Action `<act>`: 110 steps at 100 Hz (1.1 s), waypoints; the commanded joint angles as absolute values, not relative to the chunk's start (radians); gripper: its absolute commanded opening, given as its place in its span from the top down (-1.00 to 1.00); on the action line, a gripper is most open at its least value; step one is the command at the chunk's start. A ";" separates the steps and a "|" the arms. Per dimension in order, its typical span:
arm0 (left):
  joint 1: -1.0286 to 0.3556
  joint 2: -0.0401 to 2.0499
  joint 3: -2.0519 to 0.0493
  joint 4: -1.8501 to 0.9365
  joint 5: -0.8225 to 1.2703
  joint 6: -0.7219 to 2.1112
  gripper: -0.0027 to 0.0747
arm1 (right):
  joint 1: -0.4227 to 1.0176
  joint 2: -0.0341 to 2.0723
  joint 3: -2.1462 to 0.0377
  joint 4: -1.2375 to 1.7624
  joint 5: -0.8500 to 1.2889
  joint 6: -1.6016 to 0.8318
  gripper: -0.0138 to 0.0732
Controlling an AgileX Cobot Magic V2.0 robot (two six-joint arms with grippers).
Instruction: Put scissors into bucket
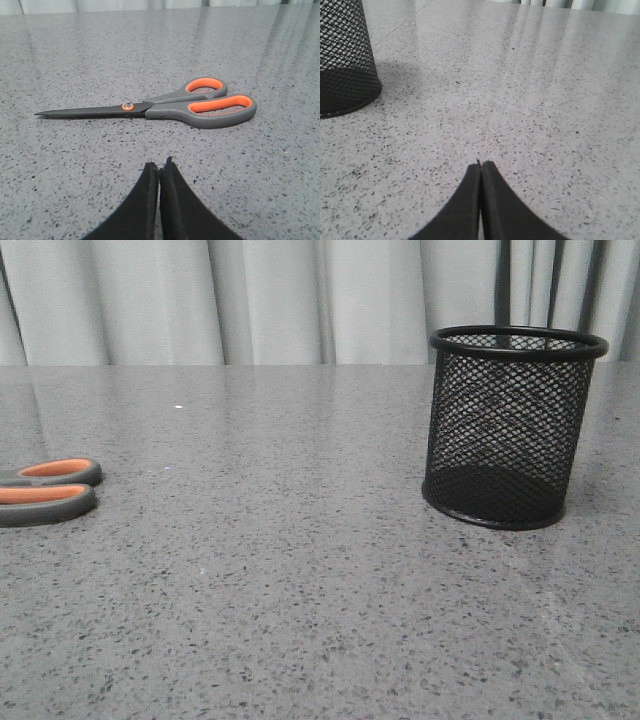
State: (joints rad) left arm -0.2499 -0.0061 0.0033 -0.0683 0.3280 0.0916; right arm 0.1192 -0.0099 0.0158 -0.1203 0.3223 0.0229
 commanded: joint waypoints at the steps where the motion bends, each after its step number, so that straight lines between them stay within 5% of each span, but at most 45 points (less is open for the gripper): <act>1: -0.247 -0.033 0.049 -0.079 0.268 0.090 0.98 | 0.114 -0.030 0.028 -0.118 0.294 0.020 0.80; 86: -0.247 -0.033 0.049 0.062 0.260 0.090 0.98 | 0.114 -0.030 0.028 -0.118 0.271 0.020 0.80; 110: -0.247 -0.033 0.049 -0.317 -0.081 0.090 0.98 | 0.114 -0.030 0.028 0.198 0.056 0.020 0.80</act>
